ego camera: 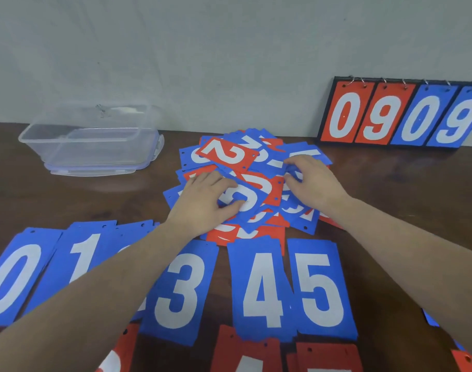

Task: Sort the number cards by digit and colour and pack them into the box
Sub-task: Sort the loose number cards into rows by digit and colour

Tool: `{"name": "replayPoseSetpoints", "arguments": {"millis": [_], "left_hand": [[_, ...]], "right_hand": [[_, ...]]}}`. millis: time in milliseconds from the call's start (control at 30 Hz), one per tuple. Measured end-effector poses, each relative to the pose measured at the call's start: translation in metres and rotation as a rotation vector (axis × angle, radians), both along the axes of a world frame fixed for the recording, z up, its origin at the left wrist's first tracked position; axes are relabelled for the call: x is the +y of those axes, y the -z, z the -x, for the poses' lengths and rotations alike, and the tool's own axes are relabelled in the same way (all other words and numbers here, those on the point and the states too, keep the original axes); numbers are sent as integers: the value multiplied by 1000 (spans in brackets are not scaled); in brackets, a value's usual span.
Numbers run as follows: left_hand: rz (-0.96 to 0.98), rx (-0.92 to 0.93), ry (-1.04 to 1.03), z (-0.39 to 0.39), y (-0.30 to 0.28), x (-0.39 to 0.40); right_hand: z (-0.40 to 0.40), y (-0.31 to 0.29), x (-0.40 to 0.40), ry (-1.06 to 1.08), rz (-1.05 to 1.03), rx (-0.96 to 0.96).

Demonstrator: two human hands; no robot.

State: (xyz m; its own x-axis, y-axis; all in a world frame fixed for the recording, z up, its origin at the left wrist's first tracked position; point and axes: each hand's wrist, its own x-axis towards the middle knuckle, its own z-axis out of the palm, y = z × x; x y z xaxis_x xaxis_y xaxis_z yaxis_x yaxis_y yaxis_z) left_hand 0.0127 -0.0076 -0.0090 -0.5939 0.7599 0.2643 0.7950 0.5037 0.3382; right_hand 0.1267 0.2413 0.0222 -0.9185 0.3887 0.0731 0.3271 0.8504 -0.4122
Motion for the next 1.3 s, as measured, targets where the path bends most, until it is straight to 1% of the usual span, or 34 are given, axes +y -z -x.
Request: {"name": "replayPoseSetpoints", "arguments": {"millis": [167,200,400,500,633,700,800,900,967,1100,1233,1300], "left_hand": [[100,-44,-24,1,0,3],[111,-54,-31,2,1,3],[102,-70,-45,4,2,3],[83,-65,-47,2,-1,3],[50,-65,-35,0,-3,3],[23,-65,-32,-1,-5,2],[-4,-61,-26,-6,-7,0],[-41,-32,-21,-10,-10,-2],[-67,-81,-24,-12,-15,-3],[-143,-183,-39,-19,-28,-5],[-247,-305,-62,-29,-38,-4],[-310,-361,-51,-37,-45,-5]], "right_hand": [[16,3,5,-143,-143,-242],[15,3,5,-146,-169,-257],[-19,4,16,-45,-243,-128],[-29,-2,23,24,-263,-112],[-26,-4,26,70,-59,-76],[-24,-5,23,50,25,-132],[-26,-8,24,70,43,-195],[-33,-14,26,142,-8,-168],[-39,-18,29,212,-11,-141],[-57,-26,29,285,229,-106],[-84,-30,19,322,490,107],[-99,-33,10,327,603,181]]}}
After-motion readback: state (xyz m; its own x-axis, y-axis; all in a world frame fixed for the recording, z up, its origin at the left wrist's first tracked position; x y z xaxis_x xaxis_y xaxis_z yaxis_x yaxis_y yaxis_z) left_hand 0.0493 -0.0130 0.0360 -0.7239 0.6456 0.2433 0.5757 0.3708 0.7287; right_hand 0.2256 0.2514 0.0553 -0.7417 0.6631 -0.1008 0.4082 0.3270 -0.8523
